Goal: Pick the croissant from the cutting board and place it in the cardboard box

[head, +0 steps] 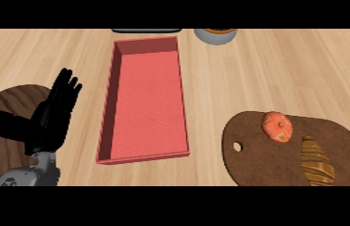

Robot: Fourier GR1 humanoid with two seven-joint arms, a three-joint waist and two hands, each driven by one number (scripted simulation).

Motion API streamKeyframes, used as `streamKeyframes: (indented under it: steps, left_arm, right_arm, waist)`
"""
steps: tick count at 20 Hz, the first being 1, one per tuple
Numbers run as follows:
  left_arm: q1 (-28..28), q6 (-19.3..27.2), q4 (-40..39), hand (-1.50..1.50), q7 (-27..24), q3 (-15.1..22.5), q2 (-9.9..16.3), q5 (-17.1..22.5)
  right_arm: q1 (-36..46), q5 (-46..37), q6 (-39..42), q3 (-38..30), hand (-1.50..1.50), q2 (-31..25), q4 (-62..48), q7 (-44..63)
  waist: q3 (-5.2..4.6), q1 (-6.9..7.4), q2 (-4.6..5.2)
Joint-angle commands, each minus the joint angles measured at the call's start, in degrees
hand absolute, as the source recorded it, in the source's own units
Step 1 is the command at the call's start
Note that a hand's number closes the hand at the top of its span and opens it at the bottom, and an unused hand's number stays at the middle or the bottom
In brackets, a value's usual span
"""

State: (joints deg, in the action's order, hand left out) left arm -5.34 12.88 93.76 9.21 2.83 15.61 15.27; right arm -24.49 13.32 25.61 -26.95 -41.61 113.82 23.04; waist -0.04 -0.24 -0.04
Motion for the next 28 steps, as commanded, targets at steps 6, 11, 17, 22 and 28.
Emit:
streamKeyframes:
  steps: [6, 11, 17, 22, 28]
  left_arm:
    - [0.47, -1.59, 0.44, 0.00, 0.09, -0.94, -2.72, -2.14]
    - [-2.06, -2.84, 0.57, 0.00, 3.73, -3.29, -2.19, -1.63]
    - [-2.14, -1.34, 2.24, 0.00, 4.61, -2.70, -4.51, -4.95]
    - [-1.36, -1.64, -0.33, 0.00, 1.50, -1.38, -6.92, -7.73]
    - [-1.47, -6.32, 0.89, 0.00, 3.14, -6.63, -4.26, -3.47]
  right_arm:
    - [4.83, -9.18, 3.28, 1.92, -1.50, 9.41, -0.87, 2.46]
    - [8.42, -15.81, 3.33, 2.95, -1.50, 12.83, -4.36, 0.41]
    - [8.45, -15.32, 8.52, -0.41, -1.50, 15.00, -5.15, -1.05]
    - [12.81, -18.77, 8.18, 2.24, -1.50, 17.39, -4.94, 2.60]
    - [13.88, -24.18, 8.48, 1.73, -1.50, 18.46, -6.20, 1.56]
  waist:
    - [0.03, 0.09, 0.00]
    - [0.04, 0.09, 0.02]
    - [0.04, 0.04, 0.00]
    - [0.03, 0.10, 0.04]
    - [0.02, 0.16, 0.03]
